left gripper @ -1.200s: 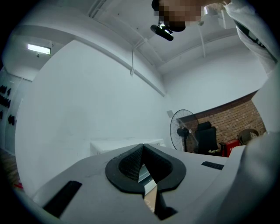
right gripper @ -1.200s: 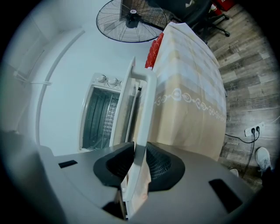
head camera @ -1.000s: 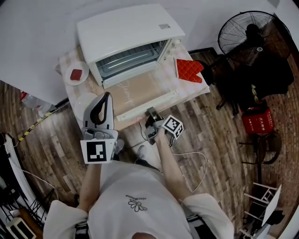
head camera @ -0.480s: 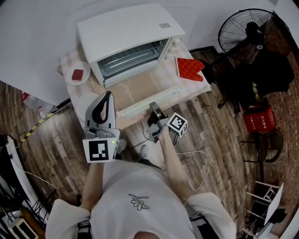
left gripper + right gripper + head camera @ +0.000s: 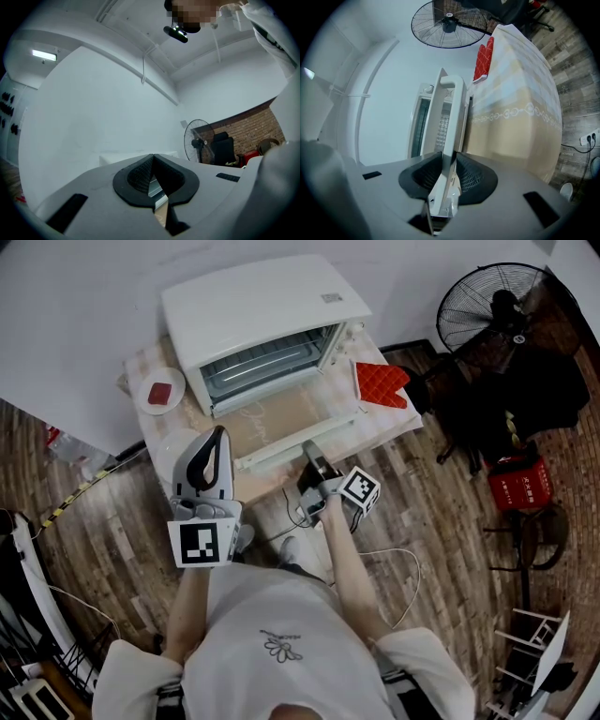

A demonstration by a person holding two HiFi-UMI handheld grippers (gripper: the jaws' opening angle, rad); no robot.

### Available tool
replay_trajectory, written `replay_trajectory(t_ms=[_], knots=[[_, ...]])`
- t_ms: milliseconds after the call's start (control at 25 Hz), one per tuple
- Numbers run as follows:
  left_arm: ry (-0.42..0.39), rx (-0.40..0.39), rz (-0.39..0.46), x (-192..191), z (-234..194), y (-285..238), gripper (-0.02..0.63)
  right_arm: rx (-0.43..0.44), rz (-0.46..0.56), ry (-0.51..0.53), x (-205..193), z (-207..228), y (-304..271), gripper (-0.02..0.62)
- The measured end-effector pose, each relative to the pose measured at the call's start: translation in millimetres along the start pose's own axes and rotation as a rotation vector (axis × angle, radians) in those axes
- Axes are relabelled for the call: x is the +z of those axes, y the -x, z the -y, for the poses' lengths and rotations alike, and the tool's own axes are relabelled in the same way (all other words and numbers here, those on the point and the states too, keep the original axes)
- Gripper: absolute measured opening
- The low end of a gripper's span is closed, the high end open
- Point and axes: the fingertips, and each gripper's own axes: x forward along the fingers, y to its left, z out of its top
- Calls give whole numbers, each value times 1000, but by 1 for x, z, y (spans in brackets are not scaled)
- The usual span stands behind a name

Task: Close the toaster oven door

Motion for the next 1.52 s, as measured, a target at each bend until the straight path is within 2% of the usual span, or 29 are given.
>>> replay_trajectory(t_ms=[600,1520], knots=[[-12,19,5,4,-5,6,15,156,34,-3,17,-62,-28,91],[-18,52,15,8,-19,6,17,233,52,-14,32,-111,-68,89]])
